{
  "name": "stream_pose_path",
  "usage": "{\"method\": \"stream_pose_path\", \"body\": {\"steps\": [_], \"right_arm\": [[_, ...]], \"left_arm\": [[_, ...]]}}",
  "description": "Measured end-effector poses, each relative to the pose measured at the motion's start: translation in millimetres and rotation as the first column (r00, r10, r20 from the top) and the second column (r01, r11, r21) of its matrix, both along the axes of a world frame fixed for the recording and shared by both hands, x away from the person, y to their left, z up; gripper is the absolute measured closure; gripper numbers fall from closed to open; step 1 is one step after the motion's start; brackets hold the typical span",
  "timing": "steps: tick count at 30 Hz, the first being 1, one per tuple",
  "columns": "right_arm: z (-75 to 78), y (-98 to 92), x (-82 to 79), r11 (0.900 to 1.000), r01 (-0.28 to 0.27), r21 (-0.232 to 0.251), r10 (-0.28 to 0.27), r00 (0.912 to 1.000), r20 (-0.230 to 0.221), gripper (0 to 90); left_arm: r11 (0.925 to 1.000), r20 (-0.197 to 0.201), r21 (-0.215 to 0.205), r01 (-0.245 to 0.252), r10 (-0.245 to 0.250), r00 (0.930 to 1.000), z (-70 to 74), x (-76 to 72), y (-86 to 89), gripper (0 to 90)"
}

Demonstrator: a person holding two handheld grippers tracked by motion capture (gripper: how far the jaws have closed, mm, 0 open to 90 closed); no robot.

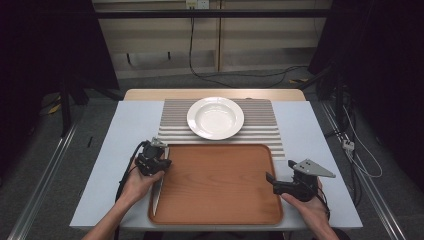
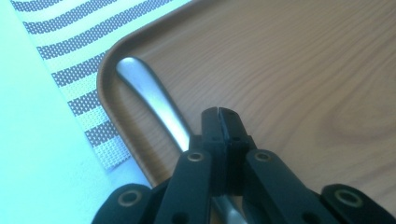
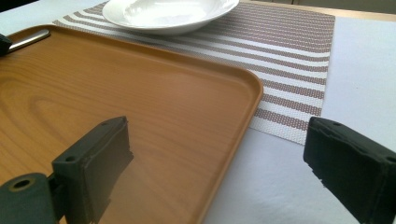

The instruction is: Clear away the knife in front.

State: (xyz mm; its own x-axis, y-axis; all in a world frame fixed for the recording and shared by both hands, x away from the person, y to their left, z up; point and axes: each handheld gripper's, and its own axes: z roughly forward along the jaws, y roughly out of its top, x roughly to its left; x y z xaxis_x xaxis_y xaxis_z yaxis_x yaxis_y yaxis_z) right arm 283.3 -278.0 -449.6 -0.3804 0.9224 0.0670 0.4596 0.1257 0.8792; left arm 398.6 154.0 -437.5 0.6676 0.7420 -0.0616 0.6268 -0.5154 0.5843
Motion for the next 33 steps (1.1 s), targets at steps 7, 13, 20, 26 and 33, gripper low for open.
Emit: {"method": "stream_pose_path", "body": {"steps": [7,13,20,26,33], "right_arm": [[0.2,-0.4,-0.1,1.000,-0.001,0.003,0.001,1.0000,0.003,7.0],[0.6,-0.6,-0.8,1.000,-0.001,0.003,0.001,1.0000,0.007,6.9],[0.6,-0.6,-0.6,1.000,-0.001,0.004,0.001,1.0000,0.008,6.9],[0.7,-1.1,-1.1,1.000,0.008,0.008,-0.008,1.0000,0.006,6.8],[0.3,-1.6,-0.3,1.000,0.008,0.004,-0.008,0.9999,0.007,6.8]], "left_arm": [[0.9984,0.060,-0.054,0.018,-0.014,0.9981,9.5,-6.9,0.1,71.6],[0.9949,0.117,-0.101,0.005,0.007,0.9931,15.1,-15.1,2.0,33.0],[0.9868,0.131,-0.160,-0.024,0.045,0.9904,20.1,-24.6,12.7,8.7],[0.9830,0.201,-0.178,-0.044,0.080,0.9764,22.2,-39.9,28.9,7.3],[0.9867,0.213,-0.146,-0.071,0.101,0.9717,12.7,-54.9,45.0,7.6]]}}
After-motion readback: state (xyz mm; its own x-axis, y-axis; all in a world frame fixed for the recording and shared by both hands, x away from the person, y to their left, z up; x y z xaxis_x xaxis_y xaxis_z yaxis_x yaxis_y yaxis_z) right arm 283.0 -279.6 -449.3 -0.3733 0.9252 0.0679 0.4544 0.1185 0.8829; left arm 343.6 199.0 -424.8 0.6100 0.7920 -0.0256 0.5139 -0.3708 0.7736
